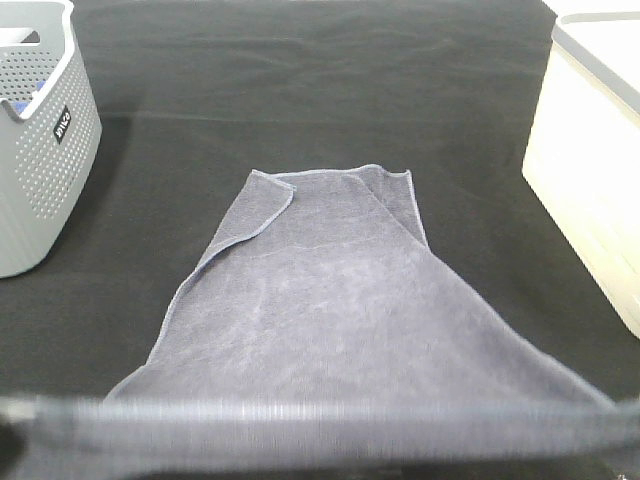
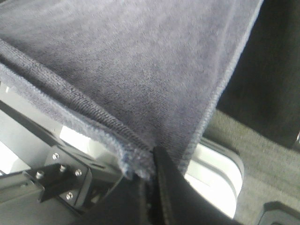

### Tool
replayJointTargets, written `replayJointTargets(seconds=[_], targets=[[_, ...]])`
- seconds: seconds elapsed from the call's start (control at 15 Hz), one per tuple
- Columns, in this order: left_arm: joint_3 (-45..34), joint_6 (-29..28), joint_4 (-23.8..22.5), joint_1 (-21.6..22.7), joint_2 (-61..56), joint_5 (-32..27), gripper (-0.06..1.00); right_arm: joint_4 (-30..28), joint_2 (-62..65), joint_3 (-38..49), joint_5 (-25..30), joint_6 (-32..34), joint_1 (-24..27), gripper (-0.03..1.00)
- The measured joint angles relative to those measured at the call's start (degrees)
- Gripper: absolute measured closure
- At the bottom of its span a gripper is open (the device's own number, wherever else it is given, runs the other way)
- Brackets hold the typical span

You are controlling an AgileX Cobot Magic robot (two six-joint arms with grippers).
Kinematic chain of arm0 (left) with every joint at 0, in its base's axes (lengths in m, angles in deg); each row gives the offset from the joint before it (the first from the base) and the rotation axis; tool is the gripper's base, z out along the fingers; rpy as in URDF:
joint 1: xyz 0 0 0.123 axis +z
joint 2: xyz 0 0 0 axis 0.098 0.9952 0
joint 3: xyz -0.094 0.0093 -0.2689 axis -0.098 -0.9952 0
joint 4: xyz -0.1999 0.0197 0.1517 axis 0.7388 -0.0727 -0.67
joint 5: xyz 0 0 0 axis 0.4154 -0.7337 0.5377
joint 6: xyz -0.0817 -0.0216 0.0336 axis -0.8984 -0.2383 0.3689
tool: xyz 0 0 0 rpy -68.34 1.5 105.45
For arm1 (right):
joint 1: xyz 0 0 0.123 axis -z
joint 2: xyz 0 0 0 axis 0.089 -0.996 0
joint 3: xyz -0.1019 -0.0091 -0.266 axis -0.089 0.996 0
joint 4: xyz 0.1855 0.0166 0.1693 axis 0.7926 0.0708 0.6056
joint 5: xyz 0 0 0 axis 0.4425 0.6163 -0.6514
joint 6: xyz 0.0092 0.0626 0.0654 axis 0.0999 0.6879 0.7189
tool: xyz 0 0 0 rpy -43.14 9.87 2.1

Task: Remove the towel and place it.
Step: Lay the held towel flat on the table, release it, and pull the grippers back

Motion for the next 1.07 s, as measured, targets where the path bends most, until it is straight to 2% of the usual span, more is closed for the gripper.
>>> replayJointTargets(seconds=[0.47,0.73,0.93,1.07], targets=[[-3.90,-0.97,1.78,0.00,0.00,1.09,0.94,0.11,0.00,3.38,-0.06,-0.11,0.00,0.95],[-4.07,-3.61,2.23,-0.40,0.00,0.86,0.94,0.11,0.00,3.38,-0.06,-6.53,0.00,0.95],[-4.18,-7.45,-0.57,-6.65,0.06,-0.40,0.94,1.95,0.00,3.38,0.52,-13.46,0.29,0.95],[-4.18,-10.26,-1.66,-10.20,2.01,-0.40,0.94,1.89,-1.03,3.84,0.86,-15.18,0.40,0.95]])
